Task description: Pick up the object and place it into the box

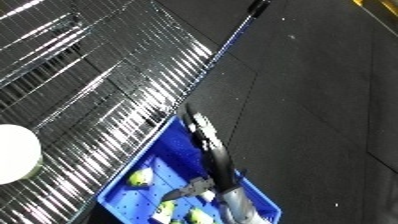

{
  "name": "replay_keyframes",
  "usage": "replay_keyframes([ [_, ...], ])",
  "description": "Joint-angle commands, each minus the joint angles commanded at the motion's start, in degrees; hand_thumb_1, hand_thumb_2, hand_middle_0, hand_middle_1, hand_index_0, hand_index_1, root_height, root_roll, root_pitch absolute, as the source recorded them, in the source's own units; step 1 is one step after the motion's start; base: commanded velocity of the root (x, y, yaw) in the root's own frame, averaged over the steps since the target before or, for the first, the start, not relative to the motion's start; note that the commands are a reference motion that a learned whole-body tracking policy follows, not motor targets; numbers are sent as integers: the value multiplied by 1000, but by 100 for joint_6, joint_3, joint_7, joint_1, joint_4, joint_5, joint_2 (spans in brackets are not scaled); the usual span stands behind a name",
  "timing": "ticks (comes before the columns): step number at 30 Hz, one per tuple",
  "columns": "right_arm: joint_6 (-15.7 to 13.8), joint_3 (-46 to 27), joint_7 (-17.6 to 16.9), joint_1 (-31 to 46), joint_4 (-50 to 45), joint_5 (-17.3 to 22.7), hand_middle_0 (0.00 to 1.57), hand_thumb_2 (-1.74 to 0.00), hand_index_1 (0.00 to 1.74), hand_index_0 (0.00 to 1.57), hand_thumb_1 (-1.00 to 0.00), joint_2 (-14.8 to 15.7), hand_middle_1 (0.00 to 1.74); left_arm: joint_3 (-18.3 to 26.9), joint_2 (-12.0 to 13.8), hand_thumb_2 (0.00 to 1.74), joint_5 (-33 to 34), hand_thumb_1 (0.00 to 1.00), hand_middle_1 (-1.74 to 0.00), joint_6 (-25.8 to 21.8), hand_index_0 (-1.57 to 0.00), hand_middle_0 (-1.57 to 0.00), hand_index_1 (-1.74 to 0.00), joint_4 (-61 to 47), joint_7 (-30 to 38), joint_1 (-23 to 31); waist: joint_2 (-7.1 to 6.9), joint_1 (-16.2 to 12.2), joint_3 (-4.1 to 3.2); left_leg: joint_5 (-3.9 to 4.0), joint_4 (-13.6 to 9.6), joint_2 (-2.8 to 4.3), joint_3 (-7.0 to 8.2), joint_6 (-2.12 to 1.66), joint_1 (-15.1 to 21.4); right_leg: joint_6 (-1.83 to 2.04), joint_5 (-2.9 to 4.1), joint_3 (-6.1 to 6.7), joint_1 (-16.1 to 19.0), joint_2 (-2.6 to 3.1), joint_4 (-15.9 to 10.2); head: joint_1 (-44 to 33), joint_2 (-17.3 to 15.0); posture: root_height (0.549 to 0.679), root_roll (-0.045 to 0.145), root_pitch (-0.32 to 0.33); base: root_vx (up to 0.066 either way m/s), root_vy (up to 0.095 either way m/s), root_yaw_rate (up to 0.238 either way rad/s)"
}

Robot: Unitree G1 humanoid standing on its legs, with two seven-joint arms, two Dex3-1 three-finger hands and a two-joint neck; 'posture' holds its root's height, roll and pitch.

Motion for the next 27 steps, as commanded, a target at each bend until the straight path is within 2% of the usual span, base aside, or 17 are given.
replay_keyframes([
  [4,357,147,-149,-387,90,-276,0,0,0,0,0,3,0,-41,-3,1740,75,1000,-1740,140,-1570,-1570,-1740,82,11,-187,-76,145,7,14,56,-33,-63,-22,-66,24,70,-64,8,-53,-60,-462,-95,638,65,58,19,-59,143],
  [7,610,238,-277,-625,218,-379,0,0,0,0,0,-16,0,-88,5,1740,113,1000,-1740,238,-1570,-1570,-1740,130,51,-292,-107,230,14,0,165,-48,-111,-20,-135,23,83,-106,-3,-82,-33,-810,-163,637,62,52,32,-49,117],
  [12,752,337,-230,-1000,443,-417,0,0,0,0,0,2,0,-129,45,1740,124,1000,-1740,370,-1570,-1570,-1740,212,41,-405,-122,375,19,-17,313,-81,-193,-1,-226,5,30,-189,-34,-102,106,-1247,-355,634,56,43,45,-41,146],
  [19,944,434,-158,-1267,590,-524,0,0,0,0,0,33,0,-50,110,1740,112,1000,-1740,516,-1570,-1570,-1740,240,-113,-374,-138,548,18,-45,486,-96,-275,15,-307,-27,-82,-292,-84,-144,344,-1654,-516,629,52,33,57,-29,143],
  [27,1069,466,-155,-1385,735,-575,0,0,0,0,0,40,0,56,176,1740,102,1000,-1740,596,-1570,-1570,-1740,223,-325,-230,-120,671,29,-57,608,-106,-308,29,-375,-43,-147,-371,-151,-204,523,-1929,-355,624,48,26,45,-20,100],
])
